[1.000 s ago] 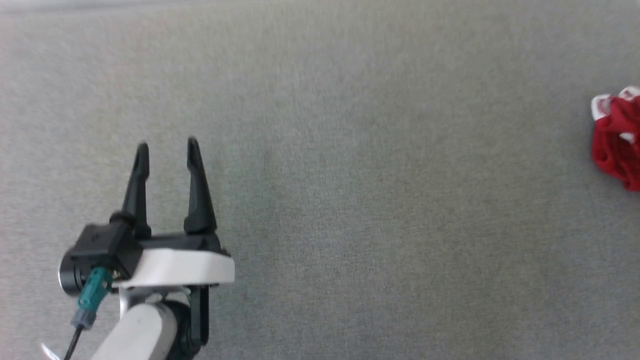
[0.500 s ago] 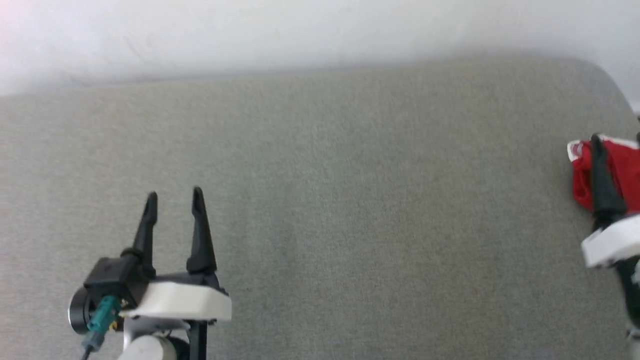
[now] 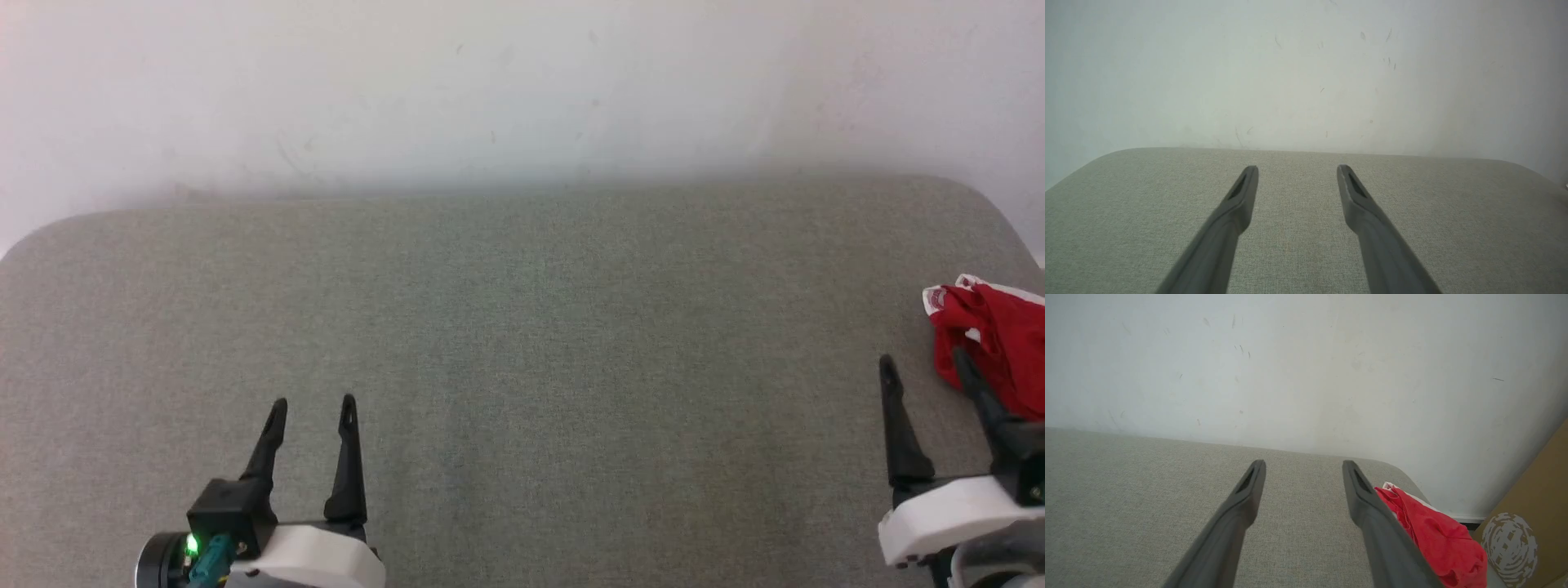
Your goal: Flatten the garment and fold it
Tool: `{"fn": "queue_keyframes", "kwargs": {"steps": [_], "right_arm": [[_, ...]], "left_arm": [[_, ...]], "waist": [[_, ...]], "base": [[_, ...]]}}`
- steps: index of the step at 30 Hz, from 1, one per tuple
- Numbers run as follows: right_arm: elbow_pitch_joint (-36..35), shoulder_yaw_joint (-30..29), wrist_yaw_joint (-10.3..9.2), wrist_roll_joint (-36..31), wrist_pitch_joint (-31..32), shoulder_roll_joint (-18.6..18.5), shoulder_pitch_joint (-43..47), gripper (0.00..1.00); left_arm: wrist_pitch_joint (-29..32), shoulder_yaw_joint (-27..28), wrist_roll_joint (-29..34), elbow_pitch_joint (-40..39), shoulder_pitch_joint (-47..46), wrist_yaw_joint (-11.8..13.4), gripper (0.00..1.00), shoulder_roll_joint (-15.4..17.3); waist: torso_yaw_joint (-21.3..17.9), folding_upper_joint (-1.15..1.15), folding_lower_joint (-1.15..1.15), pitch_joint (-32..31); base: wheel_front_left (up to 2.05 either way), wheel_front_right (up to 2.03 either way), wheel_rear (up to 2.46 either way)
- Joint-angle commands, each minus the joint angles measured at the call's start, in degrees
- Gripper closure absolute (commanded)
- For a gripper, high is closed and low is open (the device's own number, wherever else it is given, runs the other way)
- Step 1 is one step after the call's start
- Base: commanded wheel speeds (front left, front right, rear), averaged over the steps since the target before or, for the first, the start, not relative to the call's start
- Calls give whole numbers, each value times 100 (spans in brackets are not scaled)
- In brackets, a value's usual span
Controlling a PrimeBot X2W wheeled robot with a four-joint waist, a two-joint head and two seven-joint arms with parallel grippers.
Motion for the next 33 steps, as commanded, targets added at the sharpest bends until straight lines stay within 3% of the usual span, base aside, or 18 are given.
{"fn": "queue_keyframes", "kwargs": {"steps": [1, 9, 26, 33], "right_arm": [[23, 39, -12, -118, -82, 53, 107, 0], [165, 62, -12, -337, -284, 153, 449, 0], [486, 120, -12, 3, -491, 161, 649, 0], [511, 124, -12, 23, -514, 162, 615, 0]], "left_arm": [[-25, 15, 52, 18, 104, -59, 0, -7], [-33, 272, 224, -78, 492, -341, 0, -116], [-34, 801, 420, 11, 1062, -740, 0, -578], [-34, 1067, 683, 15, 1120, -688, 0, -675]], "waist": [[30, 0, 1, -59], [91, 0, 1, -214], [86, 0, 1, -324], [77, 0, 1, -336]], "base": [[0, 0, 0], [0, 0, 0], [0, 0, 0], [0, 0, 0]]}}
